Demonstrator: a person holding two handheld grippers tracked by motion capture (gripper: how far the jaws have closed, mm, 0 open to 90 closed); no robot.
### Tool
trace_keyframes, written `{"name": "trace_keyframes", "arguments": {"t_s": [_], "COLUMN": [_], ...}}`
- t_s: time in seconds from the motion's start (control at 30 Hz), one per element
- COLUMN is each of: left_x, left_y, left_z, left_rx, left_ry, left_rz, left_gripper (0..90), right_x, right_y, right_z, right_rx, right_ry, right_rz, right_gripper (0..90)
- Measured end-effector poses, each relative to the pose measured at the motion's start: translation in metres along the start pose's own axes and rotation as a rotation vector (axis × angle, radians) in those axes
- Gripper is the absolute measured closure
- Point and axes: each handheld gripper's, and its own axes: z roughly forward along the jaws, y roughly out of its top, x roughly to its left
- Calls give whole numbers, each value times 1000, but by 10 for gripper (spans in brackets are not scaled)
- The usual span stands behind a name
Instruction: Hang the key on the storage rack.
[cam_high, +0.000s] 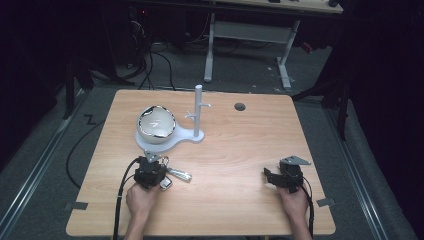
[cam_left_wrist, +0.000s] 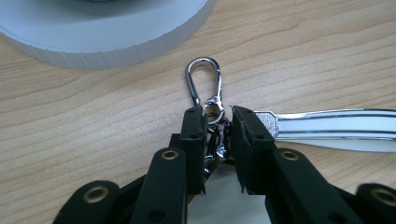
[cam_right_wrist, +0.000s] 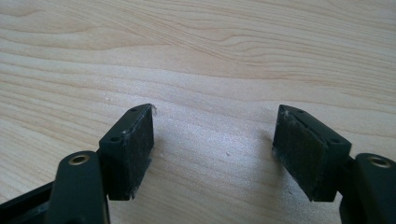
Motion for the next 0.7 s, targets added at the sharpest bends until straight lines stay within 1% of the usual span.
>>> {"name": "trace_keyframes", "arguments": {"t_s": [0.13, 0.17, 0.27, 0.37, 0.43, 0.47, 0.53, 0.63, 0.7], "left_x": [0, 0, 4, 3, 1, 1, 3, 2, 0], "left_y": [0, 0, 1, 1, 0, 0, 0, 0, -1], "left_z": [1, 1, 0, 0, 0, 0, 0, 0, 1], "left_rx": [0, 0, 4, 3, -1, -2, -7, -13, -31], "left_ry": [-1, -1, -20, -10, 0, 0, -14, -12, -4], "left_rz": [27, 27, 22, 33, 47, 50, 46, 52, 61], "left_gripper": [756, 758, 766, 782, 794, 812, 823, 831, 839], "right_x": [0, 0, 0, 0, 0, 0, 0, 0, 0], "right_y": [0, 0, 0, 0, 0, 0, 0, 0, 0], "right_z": [0, 0, 0, 0, 0, 0, 0, 0, 0], "right_rx": [0, 0, 0, 0, 0, 0, 0, 0, 0], "right_ry": [0, 0, 0, 0, 0, 1, 0, 0, 1], "right_rz": [0, 0, 0, 0, -1, -1, -1, -1, 0], "right_gripper": [292, 292, 291, 291, 291, 291, 291, 291, 291]}}
